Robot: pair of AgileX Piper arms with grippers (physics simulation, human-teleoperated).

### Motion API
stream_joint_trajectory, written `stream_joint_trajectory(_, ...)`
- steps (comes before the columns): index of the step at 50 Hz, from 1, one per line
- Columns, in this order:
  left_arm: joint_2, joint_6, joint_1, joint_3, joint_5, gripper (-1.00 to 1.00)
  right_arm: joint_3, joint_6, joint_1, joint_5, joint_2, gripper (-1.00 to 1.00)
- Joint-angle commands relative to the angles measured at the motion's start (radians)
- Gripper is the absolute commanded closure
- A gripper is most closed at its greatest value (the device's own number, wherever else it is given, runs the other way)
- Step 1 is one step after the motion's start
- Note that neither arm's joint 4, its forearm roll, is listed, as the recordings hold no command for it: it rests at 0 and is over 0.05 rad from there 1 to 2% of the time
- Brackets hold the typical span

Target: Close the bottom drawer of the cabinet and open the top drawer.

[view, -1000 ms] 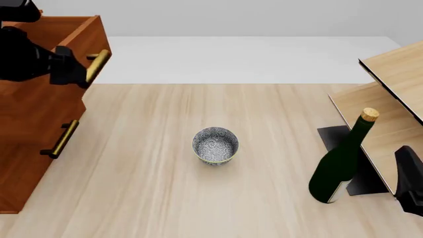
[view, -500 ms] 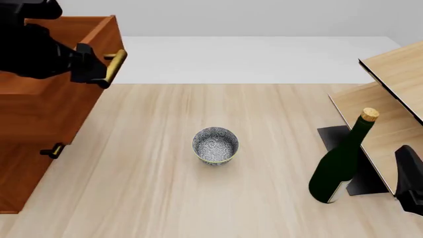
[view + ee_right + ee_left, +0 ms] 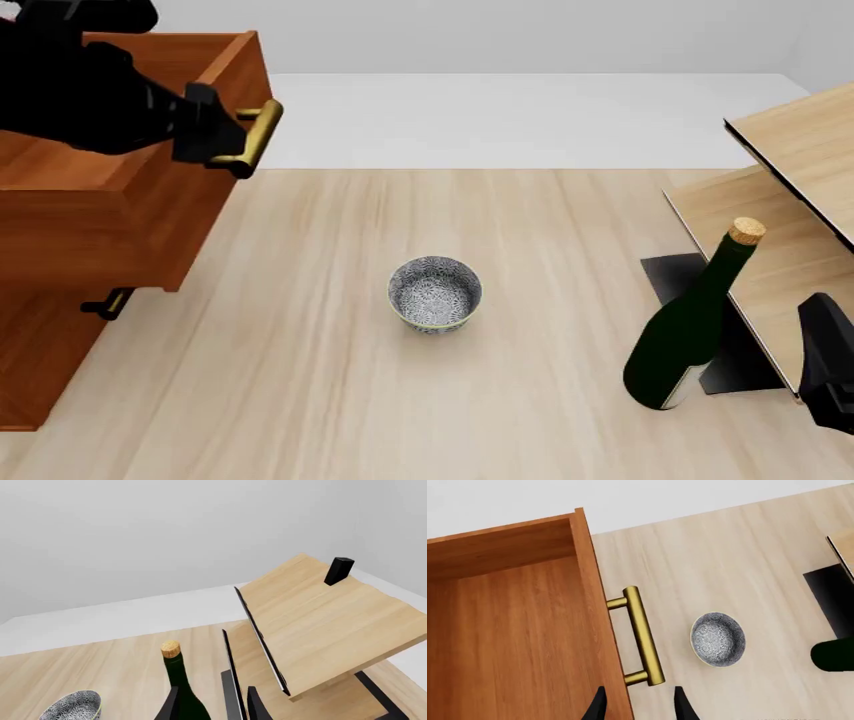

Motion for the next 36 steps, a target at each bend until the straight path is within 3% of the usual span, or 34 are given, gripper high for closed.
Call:
stream_joint_trajectory(1,0.008,-0.016,-0.039,-0.017,-0.002,-1.00,0.001,0.000,-0.001,0.003,-0.004,-1.00)
stream_joint_trajectory(36,0.004,-0.043,-0.108,-0.072,0.015,-1.00,-0.002,-0.003,0.004,0.006,-0.007,-1.00)
